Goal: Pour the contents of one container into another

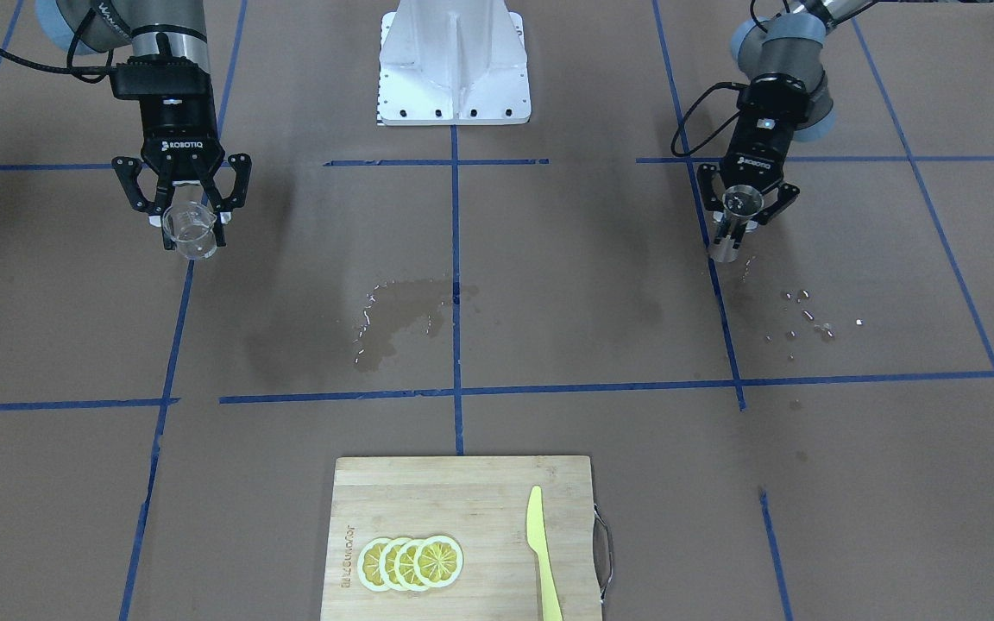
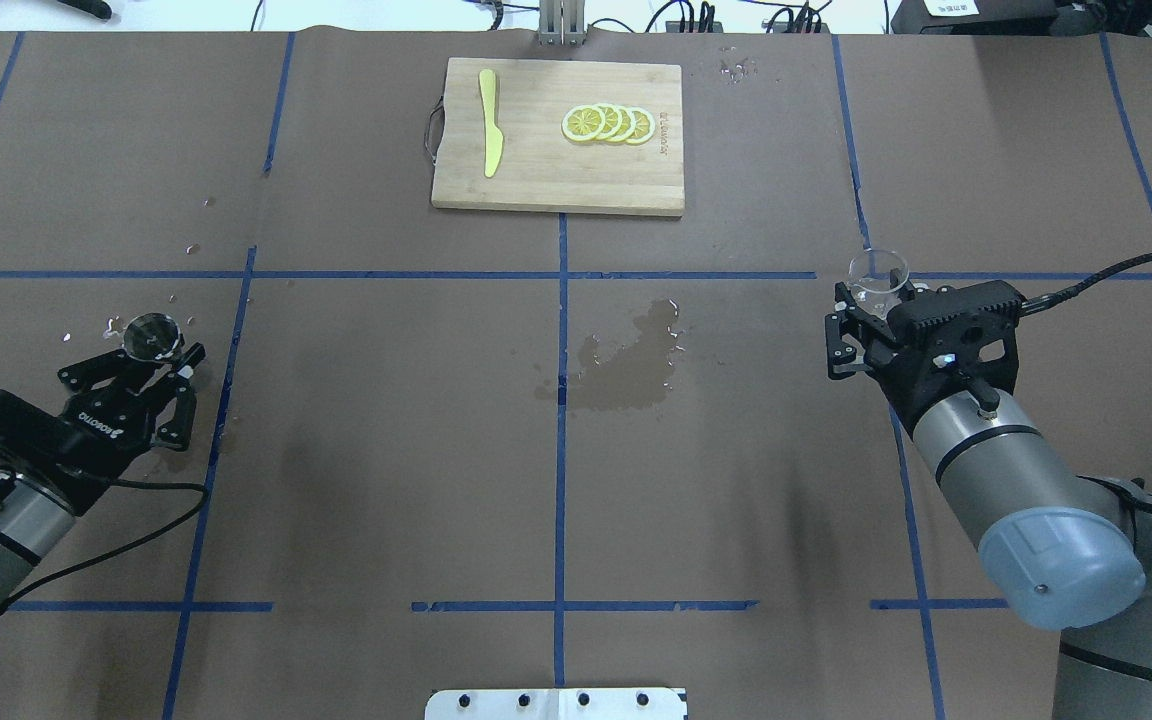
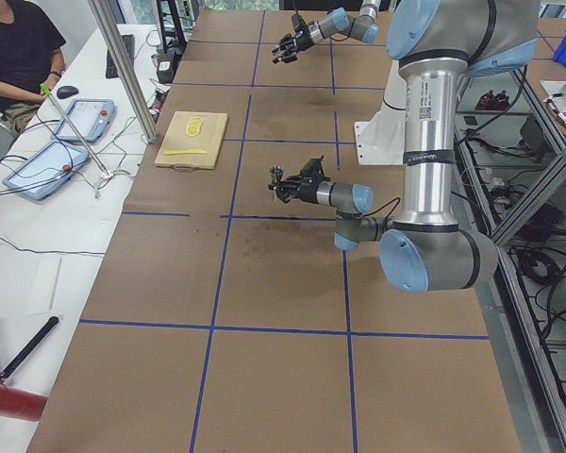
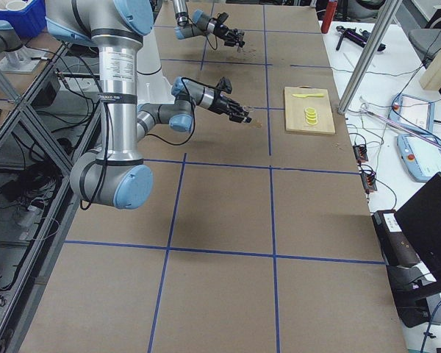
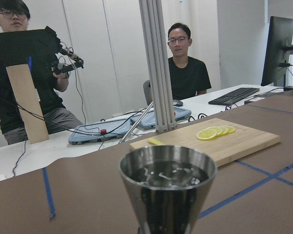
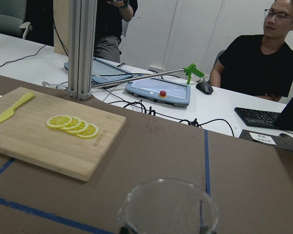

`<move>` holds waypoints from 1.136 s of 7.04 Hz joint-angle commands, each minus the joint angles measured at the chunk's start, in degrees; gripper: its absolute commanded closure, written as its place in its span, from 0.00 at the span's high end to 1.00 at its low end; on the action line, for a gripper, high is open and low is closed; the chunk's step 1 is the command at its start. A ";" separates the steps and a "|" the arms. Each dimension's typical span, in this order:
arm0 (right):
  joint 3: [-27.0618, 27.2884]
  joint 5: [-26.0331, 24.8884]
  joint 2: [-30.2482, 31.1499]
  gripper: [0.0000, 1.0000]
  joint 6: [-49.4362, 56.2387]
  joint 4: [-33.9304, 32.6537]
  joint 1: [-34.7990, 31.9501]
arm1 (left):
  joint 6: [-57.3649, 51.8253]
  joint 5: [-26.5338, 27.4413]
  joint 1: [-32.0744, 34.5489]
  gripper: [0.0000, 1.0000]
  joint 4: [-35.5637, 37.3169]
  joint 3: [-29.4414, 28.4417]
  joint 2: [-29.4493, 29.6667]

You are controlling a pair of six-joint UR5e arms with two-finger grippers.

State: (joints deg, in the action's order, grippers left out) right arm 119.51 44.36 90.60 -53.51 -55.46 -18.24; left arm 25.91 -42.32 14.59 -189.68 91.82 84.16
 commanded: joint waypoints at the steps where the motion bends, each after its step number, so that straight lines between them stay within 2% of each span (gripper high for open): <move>1: -0.06 0.02 -0.16 0.00 0.07 0.01 -0.04 | 11.62 0.39 -0.44 0.00 -1.13 -0.32 -4.61; 3: -0.06 0.02 -0.33 0.00 0.16 0.01 -0.04 | 16.26 11.42 -5.86 0.00 -1.14 -3.04 -4.18; 4: -0.06 0.20 -0.51 0.00 0.16 0.01 -0.04 | 16.97 13.99 -7.46 0.00 -1.05 -3.13 -4.27; 7: 0.02 0.20 -0.86 0.00 0.07 0.01 0.05 | 17.16 15.34 -9.66 0.00 -0.61 -3.66 -3.04; 8: -0.06 0.20 -0.86 0.00 -0.01 0.09 0.14 | 17.16 15.42 -10.45 0.00 -0.61 -5.49 -2.95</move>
State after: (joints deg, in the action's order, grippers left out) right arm 119.51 44.56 89.77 -53.45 -55.42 -18.18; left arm 43.02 -27.06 5.01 -190.38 87.86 81.05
